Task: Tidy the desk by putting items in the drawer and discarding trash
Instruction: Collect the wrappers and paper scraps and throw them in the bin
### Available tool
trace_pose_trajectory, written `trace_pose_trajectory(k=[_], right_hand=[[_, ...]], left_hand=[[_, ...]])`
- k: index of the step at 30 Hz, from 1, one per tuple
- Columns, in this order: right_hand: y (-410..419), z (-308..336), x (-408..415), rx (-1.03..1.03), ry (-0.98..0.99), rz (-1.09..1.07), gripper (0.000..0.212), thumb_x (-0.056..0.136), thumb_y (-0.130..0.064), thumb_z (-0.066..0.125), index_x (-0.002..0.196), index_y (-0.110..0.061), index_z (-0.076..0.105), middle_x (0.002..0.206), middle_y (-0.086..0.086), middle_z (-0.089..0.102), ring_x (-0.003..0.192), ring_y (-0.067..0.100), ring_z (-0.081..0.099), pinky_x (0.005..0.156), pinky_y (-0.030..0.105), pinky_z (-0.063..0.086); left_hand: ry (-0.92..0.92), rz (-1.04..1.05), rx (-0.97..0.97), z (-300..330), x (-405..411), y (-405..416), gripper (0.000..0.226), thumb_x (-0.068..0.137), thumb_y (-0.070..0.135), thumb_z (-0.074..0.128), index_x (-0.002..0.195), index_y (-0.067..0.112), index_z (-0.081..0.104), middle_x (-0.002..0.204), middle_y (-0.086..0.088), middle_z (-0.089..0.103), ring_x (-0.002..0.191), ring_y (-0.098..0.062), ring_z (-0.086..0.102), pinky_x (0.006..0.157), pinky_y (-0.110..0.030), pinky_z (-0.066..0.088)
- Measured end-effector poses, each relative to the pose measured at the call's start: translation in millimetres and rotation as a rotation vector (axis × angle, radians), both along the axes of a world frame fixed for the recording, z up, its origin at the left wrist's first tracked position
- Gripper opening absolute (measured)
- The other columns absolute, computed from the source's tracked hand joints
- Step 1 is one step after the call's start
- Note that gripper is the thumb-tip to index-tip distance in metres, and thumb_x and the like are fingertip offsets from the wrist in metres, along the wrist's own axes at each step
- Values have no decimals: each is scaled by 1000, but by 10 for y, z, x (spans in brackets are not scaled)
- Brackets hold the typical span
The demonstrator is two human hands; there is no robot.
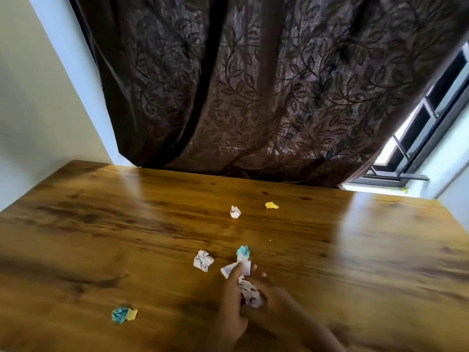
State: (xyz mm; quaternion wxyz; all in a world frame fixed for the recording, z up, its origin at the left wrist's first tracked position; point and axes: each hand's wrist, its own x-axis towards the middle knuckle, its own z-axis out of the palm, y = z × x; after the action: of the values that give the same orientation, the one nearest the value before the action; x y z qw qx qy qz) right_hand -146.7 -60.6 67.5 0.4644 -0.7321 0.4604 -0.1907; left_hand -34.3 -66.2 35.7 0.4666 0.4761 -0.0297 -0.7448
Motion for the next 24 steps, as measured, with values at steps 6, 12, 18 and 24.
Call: trace_pose_trajectory(k=[6, 12, 18, 24], right_hand=[[-859, 205, -55, -129, 38, -222, 23, 93, -19, 55, 114, -17, 64, 105, 1, 68, 89, 11, 65, 73, 9, 46], [-1982, -190, -234, -337, 413, -449, 50, 86, -3, 55, 133, -18, 50, 134, 9, 53, 111, 19, 56, 84, 21, 50], [-2076, -466, -104, -414, 749, -350, 46, 94, -6, 43, 139, -18, 40, 143, 5, 42, 128, 20, 42, 102, 28, 40], [-1818, -199, 227, -348, 131, -627, 25, 91, -9, 54, 114, -15, 62, 103, 0, 69, 82, 0, 62, 66, 12, 49]], left_hand=[[86, 188, -51, 133, 464, -184, 20, 94, 18, 54, 112, 10, 58, 105, -12, 69, 97, -26, 63, 80, -43, 52], [183, 338, -48, 341, 873, -409, 25, 94, 22, 53, 114, 9, 57, 109, -11, 64, 97, -31, 61, 80, -46, 49], [239, 325, -43, 386, 1016, -611, 29, 94, 24, 52, 117, 9, 57, 112, -12, 64, 102, -33, 60, 89, -48, 46], [255, 283, 24, 412, 896, -898, 32, 96, 29, 43, 121, 10, 52, 109, -11, 60, 104, -32, 55, 85, -46, 42]])
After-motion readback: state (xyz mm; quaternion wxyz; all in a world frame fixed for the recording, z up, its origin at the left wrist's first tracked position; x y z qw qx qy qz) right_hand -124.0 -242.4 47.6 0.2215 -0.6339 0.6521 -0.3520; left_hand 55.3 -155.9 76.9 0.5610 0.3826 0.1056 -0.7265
